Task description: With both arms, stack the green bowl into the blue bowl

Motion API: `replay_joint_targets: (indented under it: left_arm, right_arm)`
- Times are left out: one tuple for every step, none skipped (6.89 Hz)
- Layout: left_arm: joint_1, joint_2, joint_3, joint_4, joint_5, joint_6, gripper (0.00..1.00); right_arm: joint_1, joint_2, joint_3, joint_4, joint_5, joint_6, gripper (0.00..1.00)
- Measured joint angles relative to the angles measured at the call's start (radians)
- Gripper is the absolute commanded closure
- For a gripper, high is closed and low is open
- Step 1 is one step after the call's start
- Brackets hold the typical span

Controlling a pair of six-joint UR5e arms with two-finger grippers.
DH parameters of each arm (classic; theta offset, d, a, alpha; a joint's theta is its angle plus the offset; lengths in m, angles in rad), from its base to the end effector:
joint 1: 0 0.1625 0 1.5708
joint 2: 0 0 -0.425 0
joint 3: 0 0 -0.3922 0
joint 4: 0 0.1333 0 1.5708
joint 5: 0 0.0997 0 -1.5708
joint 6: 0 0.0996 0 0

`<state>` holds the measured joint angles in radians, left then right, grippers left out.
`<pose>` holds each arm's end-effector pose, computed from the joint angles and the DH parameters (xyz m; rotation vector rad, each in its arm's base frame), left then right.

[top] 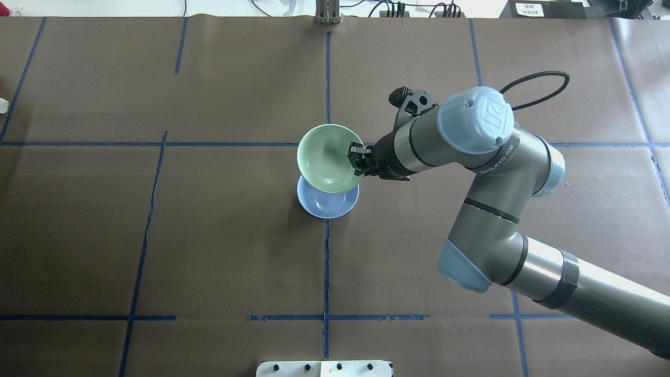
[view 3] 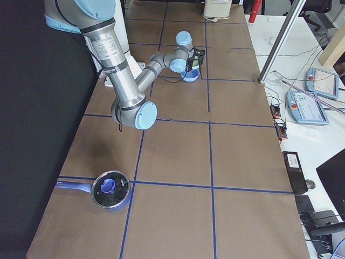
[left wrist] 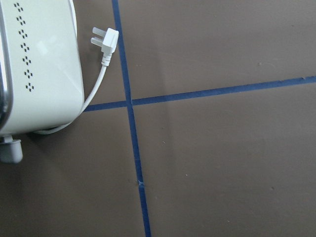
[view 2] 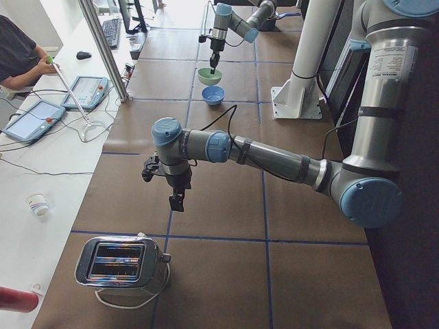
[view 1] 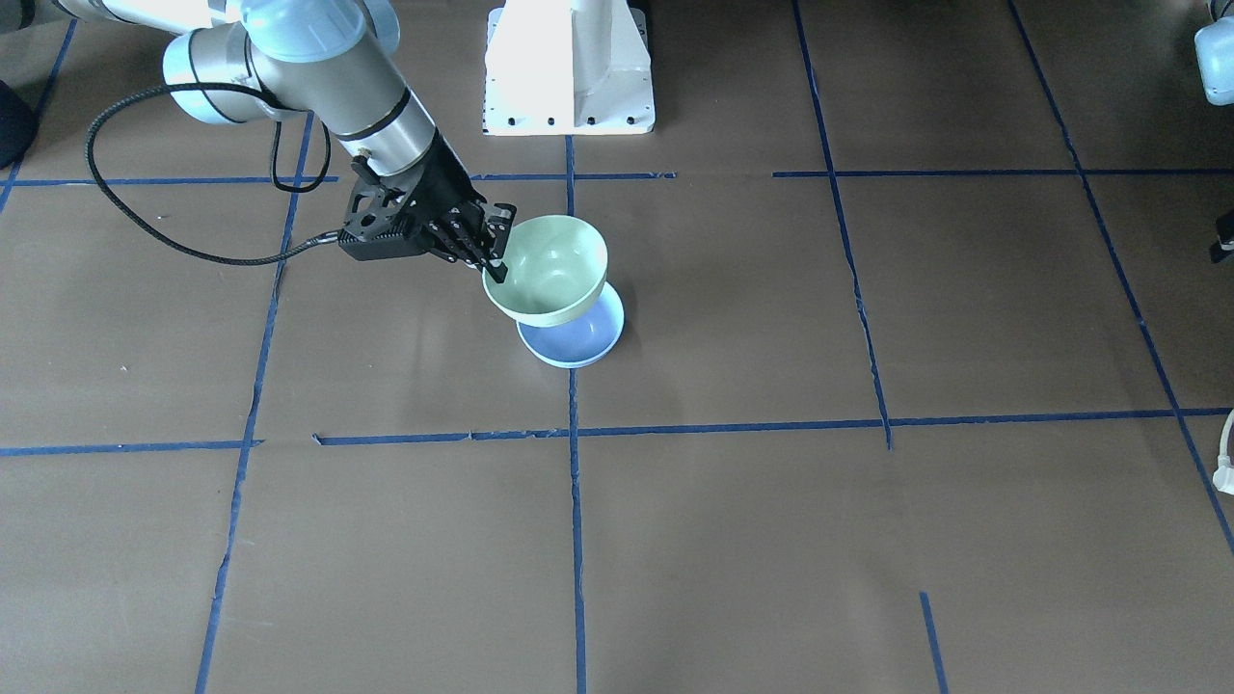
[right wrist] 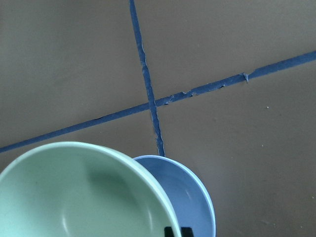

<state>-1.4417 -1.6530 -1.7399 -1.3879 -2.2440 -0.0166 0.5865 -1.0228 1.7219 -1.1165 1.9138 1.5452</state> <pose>-0.0037 -0.5244 0.5594 0.0167 0.6764 0.1312 -0.4843 -0.4416 0.2198 0.0542 -1.1829 0.2965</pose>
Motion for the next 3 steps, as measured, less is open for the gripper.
replay_joint_targets:
  left_arm:
    - [-0.009,-0.001,0.013,-0.004,0.000,0.004,0.00]
    - [-0.012,-0.003,0.020,-0.006,0.000,0.005,0.00]
    - [-0.013,-0.007,0.023,-0.006,0.000,0.005,0.00]
  right_arm:
    - [-0.014,0.002,-0.021,0.022,-0.012,0.012,0.98]
    - [-0.019,0.002,-0.026,0.028,-0.017,0.017,0.97]
    - [-0.020,0.001,-0.026,0.026,-0.018,0.019,0.89]
